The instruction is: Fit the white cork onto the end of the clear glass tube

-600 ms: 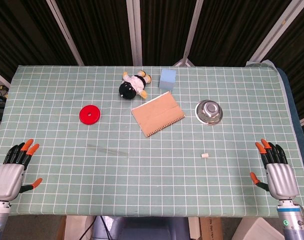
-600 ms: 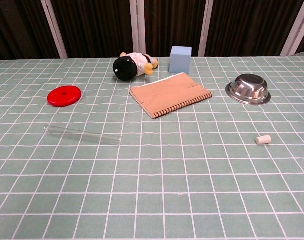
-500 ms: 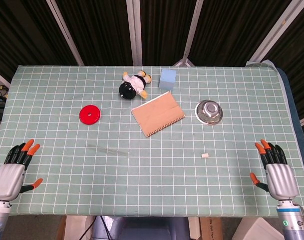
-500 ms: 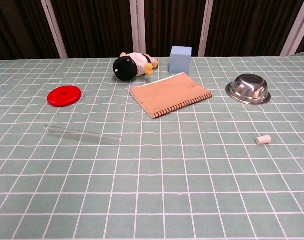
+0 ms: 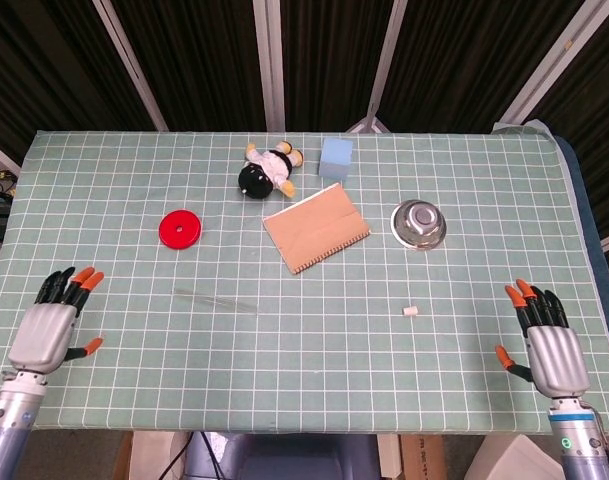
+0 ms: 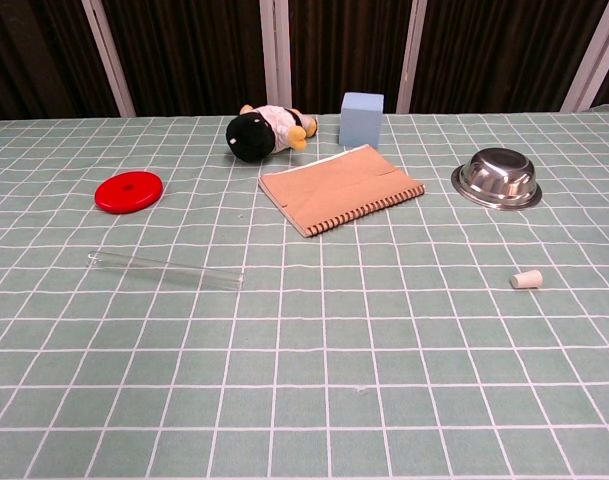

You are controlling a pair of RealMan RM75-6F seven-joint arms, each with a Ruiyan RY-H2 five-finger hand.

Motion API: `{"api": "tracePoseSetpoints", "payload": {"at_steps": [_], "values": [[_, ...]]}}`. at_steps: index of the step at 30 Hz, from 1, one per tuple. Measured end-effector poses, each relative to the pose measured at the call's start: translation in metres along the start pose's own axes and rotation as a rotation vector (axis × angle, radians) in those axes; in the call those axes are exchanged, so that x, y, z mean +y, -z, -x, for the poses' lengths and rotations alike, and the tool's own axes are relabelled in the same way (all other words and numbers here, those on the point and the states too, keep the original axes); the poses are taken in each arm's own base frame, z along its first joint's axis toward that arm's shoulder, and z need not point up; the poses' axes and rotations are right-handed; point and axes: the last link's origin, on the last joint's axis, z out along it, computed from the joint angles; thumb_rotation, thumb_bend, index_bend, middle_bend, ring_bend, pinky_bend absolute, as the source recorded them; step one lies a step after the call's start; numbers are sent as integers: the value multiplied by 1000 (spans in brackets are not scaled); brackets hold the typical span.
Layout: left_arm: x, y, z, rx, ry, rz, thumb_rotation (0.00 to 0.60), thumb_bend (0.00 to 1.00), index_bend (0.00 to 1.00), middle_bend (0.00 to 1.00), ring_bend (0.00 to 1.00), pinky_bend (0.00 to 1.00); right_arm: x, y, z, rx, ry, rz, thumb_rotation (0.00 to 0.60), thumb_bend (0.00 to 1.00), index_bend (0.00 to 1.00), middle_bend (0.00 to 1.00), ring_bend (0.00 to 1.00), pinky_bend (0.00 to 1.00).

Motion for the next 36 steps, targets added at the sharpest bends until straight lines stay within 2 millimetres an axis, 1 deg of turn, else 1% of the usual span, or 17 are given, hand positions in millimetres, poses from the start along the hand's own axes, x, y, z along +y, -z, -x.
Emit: {"api": "tracePoseSetpoints", "payload": {"at_steps": [1, 4, 8, 12, 15, 19, 24, 30, 36], "values": [[5, -6, 0, -4, -7, 9, 600, 240, 263, 192, 0, 0, -1, 0, 1, -2, -1, -1, 600, 324, 0, 0, 0, 0], [23, -27, 2, -15, -40, 39, 600, 278, 313, 238, 4, 0, -2, -1, 3, -11, -3, -3, 600, 324, 0, 0, 0, 0], [51, -55, 11, -42, -70, 66, 600, 318, 327, 315, 19, 0, -1, -1, 2, -13, -15, 0, 600, 324, 0, 0, 0, 0], [78, -80, 28, -83, -95, 69, 600, 354, 333, 345, 32, 0, 0, -2, 2, -20, -25, 6, 600, 324, 0, 0, 0, 0], [93, -93, 40, -116, -114, 62, 600, 370, 336, 350, 32, 0, 1, -3, 3, -26, -29, 11, 600, 324, 0, 0, 0, 0], [113, -104, 55, -152, -139, 71, 600, 387, 371, 348, 32, 0, 2, -4, 2, -28, -37, 16, 600, 324, 0, 0, 0, 0], [133, -112, 68, -178, -152, 85, 600, 392, 414, 349, 33, 0, 2, -4, 2, -29, -48, 20, 600, 324, 0, 0, 0, 0], [145, -115, 75, -190, -150, 88, 600, 409, 442, 357, 37, 0, 3, -4, 1, -31, -57, 23, 600, 324, 0, 0, 0, 0], [151, -117, 77, -195, -145, 89, 600, 425, 463, 363, 41, 0, 3, -4, 1, -32, -63, 24, 600, 325, 0, 0, 0, 0]]}}
